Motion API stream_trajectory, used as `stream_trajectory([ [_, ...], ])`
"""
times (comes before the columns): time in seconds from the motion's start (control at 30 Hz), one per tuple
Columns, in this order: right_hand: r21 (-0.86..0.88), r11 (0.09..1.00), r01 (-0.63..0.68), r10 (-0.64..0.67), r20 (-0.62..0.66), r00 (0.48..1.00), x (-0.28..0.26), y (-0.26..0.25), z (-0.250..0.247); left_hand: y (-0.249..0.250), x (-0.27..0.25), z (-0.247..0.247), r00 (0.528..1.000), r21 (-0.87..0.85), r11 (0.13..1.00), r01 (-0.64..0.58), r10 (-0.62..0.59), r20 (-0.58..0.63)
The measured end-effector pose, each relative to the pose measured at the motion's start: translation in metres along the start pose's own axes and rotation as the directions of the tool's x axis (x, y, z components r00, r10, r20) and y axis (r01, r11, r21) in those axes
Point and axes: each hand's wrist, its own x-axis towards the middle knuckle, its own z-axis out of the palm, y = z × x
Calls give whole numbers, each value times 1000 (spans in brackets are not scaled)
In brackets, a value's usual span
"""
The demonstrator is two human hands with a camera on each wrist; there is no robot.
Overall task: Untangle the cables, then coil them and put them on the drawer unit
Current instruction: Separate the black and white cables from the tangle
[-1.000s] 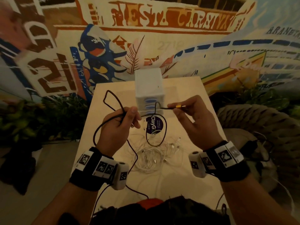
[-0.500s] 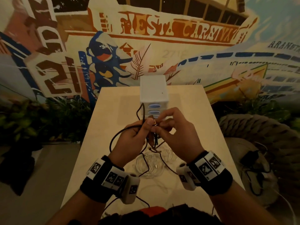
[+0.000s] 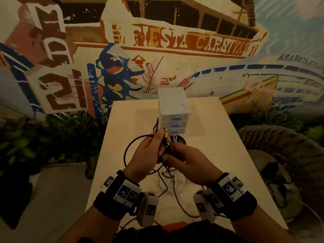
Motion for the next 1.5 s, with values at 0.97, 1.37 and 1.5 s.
stream_trajectory([
  [0.97,285,940,-187,253,-219,942,-26,22,1,-47,13,0,943,161,964,212,-244,224],
  [1.37,486,853,-193,419,-416,807,-42,80,-52,-41,9,-3,976,102,991,80,-99,195],
  [1.5,297,890,-346,453,-493,742,-48,111,-56,-41,13,-4,994,43,999,29,-33,105],
])
